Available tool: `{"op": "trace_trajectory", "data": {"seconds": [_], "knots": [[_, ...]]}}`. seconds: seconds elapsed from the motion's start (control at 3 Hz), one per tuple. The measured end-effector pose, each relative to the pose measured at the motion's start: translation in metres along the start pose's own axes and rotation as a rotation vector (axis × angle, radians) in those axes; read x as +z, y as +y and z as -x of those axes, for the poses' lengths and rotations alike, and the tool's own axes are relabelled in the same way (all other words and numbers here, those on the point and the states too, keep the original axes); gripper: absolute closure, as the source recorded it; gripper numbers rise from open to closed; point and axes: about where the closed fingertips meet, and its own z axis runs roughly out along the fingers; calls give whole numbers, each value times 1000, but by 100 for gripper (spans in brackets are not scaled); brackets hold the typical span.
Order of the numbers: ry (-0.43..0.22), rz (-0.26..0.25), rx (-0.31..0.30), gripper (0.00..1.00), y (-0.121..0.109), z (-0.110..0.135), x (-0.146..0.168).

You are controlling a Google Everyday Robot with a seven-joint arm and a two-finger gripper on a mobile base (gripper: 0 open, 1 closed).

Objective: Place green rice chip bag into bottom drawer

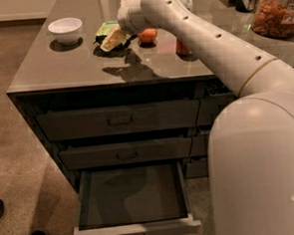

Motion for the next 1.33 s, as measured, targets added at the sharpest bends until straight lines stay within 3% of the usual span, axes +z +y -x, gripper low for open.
{"op": "trace_trajectory", "data": {"seconds": [0.33, 0.67, 1.33], "knots": [[53, 8, -34, 0, 4, -9, 29], [66, 4, -34, 0, 1, -15, 35], [82, 28, -34, 41, 1, -21, 46]]}}
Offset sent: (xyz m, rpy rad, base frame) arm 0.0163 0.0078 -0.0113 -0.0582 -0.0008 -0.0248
